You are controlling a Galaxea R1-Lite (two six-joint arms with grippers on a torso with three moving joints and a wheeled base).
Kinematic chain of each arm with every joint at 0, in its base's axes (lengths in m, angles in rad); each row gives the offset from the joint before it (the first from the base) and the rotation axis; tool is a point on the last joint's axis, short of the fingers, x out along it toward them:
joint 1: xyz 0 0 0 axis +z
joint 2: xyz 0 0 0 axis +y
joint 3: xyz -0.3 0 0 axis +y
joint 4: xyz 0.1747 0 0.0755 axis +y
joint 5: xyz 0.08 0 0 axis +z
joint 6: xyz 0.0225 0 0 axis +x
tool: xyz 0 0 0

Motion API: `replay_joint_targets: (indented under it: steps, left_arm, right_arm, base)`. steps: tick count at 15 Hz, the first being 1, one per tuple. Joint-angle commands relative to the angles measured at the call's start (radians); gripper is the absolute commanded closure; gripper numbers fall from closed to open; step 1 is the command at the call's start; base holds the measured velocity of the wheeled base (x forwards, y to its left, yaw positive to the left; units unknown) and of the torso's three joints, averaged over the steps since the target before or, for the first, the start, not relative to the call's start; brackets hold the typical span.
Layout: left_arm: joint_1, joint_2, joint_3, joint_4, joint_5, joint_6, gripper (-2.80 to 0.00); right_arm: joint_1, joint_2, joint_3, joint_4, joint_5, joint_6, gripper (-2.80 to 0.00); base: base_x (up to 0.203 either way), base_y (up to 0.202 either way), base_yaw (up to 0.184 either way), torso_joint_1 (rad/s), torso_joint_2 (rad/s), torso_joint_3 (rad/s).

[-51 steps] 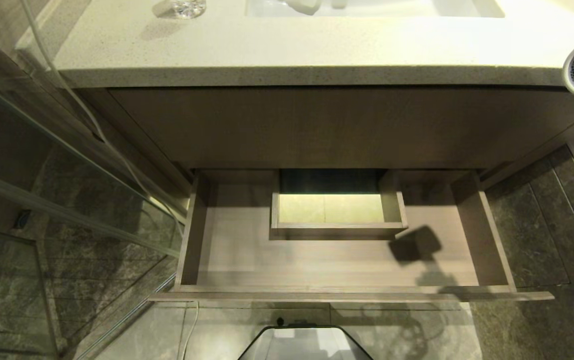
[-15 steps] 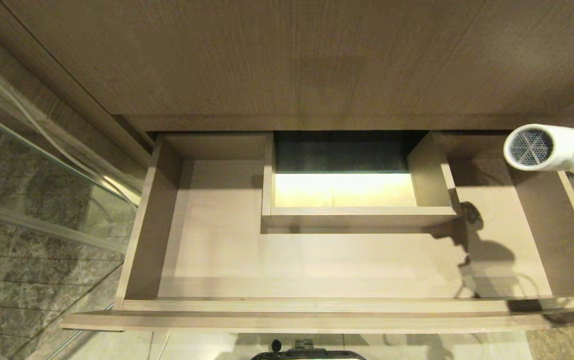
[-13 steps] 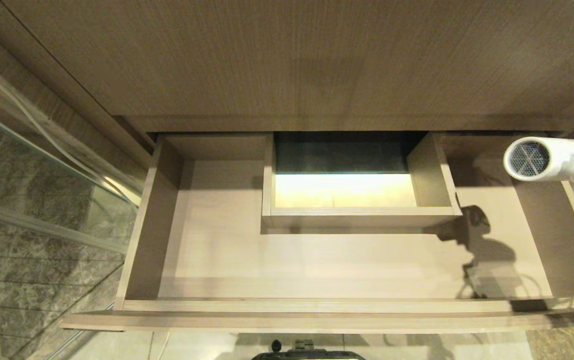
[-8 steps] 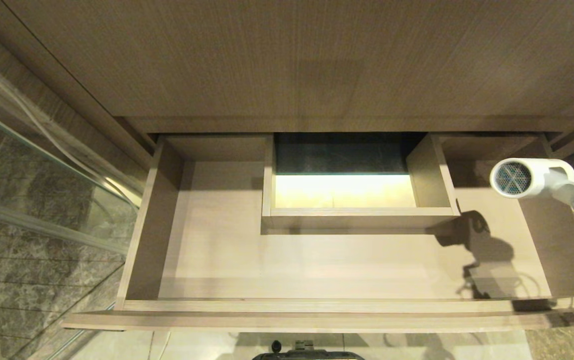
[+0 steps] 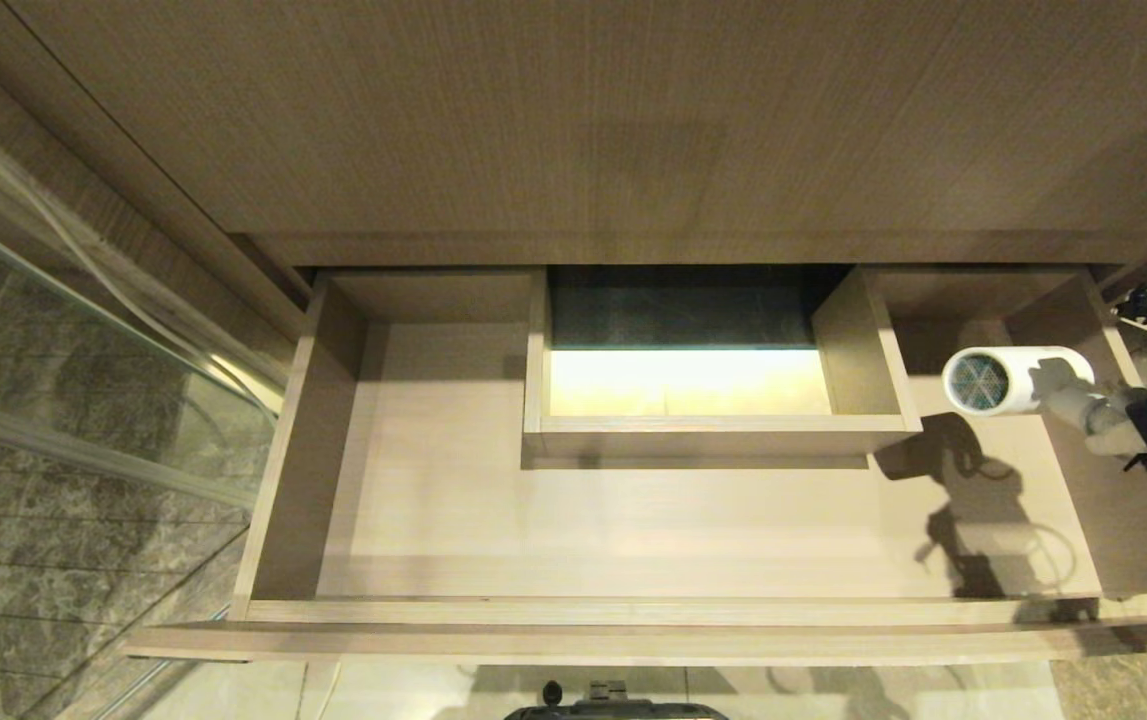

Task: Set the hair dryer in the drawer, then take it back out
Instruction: Put it into the drawer

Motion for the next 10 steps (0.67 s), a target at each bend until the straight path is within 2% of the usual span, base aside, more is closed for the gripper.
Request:
replay_joint_targets:
  steps: [1,4,7,10]
  left_arm:
    - [-0.001,0.0,0.001,0.0,0.0,0.0,0.0]
    - [0.001,0.0,0.0,0.0,0.0,0.0,0.0]
    - [0.0,0.0,0.0,0.0,0.0,0.0,0.0]
    - [0.001,0.0,0.0,0.0,0.0,0.0,0.0]
  right_arm:
    - [0.005,0.085,0.004,-0.063,-0.068,-0.004,0.0]
    - [0.031,0.188,0.003,-0.169,-0.138,-0.006,0.0]
    - [0.053,0.285,-0.012,-0.299,-0.146,-0.006,0.0]
    - [0.062,0.367,-0.068,-0.366,-0.148,-0.007,0.0]
  base:
    - [0.0,0.0,0.0,0.0,0.0,0.0]
    - [0.0,0.0,0.0,0.0,0.0,0.0]
    - [0.0,0.0,0.0,0.0,0.0,0.0]
    - [0.0,0.0,0.0,0.0,0.0,0.0]
